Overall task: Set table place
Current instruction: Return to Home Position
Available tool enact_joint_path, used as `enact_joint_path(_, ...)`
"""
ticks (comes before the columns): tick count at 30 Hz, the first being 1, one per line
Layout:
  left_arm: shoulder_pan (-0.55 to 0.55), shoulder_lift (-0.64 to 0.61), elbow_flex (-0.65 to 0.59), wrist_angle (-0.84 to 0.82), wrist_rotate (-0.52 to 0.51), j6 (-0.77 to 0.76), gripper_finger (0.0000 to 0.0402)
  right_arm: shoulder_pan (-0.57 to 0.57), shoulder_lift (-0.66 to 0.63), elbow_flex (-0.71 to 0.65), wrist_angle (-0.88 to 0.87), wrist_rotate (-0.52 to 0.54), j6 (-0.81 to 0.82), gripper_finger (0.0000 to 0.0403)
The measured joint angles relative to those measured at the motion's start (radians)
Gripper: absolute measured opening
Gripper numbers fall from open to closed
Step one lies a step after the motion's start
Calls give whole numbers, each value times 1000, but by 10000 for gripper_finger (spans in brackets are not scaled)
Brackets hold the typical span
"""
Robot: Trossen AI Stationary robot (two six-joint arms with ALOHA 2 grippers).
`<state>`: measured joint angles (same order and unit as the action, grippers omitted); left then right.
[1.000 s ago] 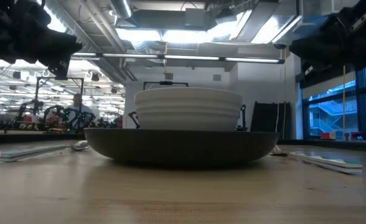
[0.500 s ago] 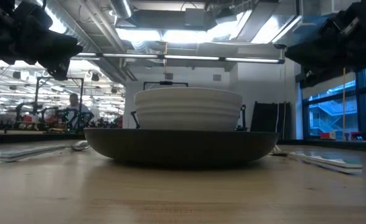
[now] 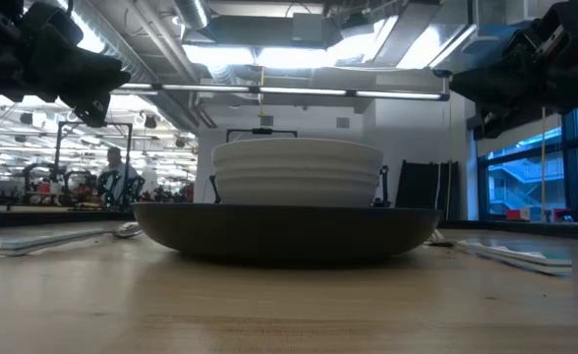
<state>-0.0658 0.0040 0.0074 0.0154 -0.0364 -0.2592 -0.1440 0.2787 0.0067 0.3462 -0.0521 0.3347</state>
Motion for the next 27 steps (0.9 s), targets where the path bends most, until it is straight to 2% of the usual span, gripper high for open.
enact_joint_path(10, 0, 0, 0, 0, 0, 0, 82, 10, -13, 0, -6, 0, 0, 49)
enact_joint_path(23, 0, 0, 0, 0, 0, 0, 82, 117, -279, 0, -45, -2, 0, 49)
enact_joint_path(27, 0, 0, 0, 0, 0, 0, 82, 158, -278, 1, 12, -1, -2, 49)
